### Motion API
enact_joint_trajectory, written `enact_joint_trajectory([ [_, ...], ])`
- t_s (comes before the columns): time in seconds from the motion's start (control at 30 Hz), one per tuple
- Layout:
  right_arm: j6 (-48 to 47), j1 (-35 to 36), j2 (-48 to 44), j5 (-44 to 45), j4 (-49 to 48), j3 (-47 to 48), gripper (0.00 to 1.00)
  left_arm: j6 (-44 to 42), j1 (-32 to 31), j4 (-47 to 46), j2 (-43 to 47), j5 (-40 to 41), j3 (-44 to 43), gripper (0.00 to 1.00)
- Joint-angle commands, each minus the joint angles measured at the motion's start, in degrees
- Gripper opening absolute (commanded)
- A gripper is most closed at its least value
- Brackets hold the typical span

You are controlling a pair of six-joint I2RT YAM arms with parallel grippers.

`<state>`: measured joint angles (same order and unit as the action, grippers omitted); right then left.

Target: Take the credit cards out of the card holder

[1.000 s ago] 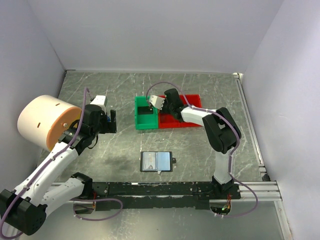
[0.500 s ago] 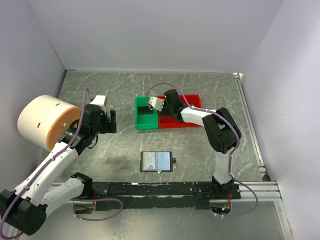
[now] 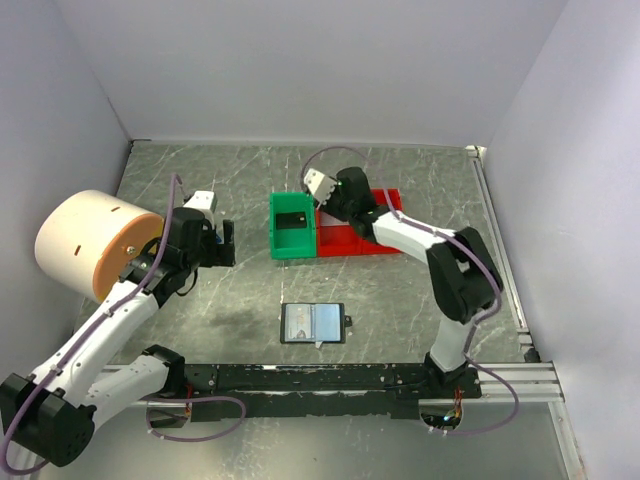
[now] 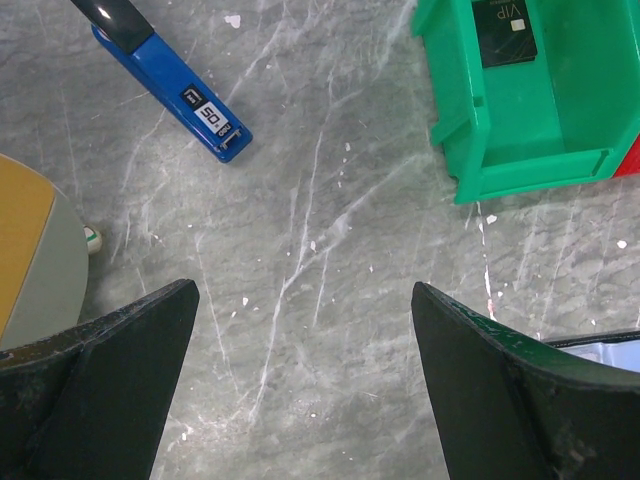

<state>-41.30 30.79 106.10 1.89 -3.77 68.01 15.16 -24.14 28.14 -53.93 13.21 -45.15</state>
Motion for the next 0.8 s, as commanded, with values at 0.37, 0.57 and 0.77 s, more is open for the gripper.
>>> enact_joint_trajectory([
  [0.37,65.71,-2.25,-21.74,1.07,8.03,-2.80,0.64,-0.27,0.94,-1.99,-0.92,-4.22,-0.49,1.00],
  [0.57,76.06,-2.25,-26.21,-12.44,3.78,-10.08,0.64,0.96,1.00,-0.32,-1.05,-3.72,-1.12,1.00],
  [0.77,86.05,-1.85,-35.24,-20.43,-1.26,-26.32,0.63,4.40,1.11,0.45,-0.16,-2.53,-1.14,1.00],
])
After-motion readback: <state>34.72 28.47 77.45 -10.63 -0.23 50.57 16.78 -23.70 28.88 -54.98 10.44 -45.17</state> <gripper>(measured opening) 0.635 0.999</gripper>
